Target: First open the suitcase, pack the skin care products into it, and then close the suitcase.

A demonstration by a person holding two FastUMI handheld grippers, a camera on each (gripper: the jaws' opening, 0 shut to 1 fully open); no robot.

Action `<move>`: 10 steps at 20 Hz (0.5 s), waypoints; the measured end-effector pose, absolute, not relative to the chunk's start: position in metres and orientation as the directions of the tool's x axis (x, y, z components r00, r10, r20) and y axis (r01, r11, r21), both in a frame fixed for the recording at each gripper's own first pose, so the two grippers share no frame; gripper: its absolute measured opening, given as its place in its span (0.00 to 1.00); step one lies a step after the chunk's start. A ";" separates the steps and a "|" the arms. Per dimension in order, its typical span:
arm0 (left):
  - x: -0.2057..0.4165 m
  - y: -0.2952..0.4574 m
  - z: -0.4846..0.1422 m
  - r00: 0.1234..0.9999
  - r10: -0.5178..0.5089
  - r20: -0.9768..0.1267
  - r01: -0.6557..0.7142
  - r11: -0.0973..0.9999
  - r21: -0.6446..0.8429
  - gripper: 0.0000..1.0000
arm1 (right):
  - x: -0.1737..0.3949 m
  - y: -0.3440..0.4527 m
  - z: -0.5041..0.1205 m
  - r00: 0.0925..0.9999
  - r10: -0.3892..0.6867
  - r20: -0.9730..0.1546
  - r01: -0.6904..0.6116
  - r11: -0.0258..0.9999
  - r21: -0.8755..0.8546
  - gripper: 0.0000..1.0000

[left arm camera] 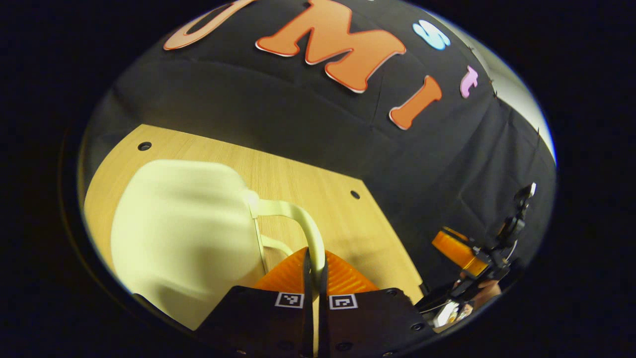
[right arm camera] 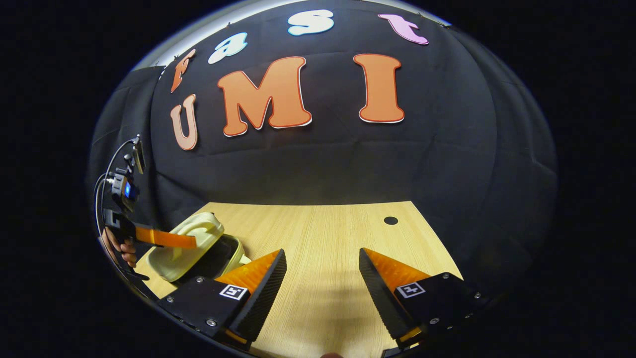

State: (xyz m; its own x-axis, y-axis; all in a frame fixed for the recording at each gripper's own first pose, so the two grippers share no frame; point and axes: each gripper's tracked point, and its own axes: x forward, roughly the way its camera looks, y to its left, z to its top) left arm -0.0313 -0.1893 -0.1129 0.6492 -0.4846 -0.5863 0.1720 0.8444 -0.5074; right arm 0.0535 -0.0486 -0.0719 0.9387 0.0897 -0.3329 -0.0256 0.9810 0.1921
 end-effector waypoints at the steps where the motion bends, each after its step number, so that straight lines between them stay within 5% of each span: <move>1: -0.033 -0.198 -0.123 0.632 -0.469 -0.616 0.178 0.862 -0.474 0.04 | 0.053 -0.051 -0.073 0.938 0.095 -0.334 -0.031 0.981 0.191 0.93; 7: -0.044 -0.226 -0.174 0.565 -0.339 -0.752 0.252 0.939 -0.234 0.06 | 0.052 -0.061 -0.078 0.933 0.125 -0.339 -0.062 0.980 0.191 0.94; 10: -0.055 -0.250 -0.177 0.543 -0.331 -0.771 0.267 0.939 -0.215 0.18 | 0.051 -0.066 -0.078 0.935 0.136 -0.329 -0.078 0.980 0.183 0.93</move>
State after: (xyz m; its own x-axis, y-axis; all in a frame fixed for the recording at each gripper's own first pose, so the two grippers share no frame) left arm -0.0554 -0.2501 -0.1774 0.5435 -0.3310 -0.7714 0.2670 0.9394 -0.2150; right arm 0.0512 -0.0663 -0.0778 0.9345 0.1356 -0.3290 -0.0777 0.9800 0.1833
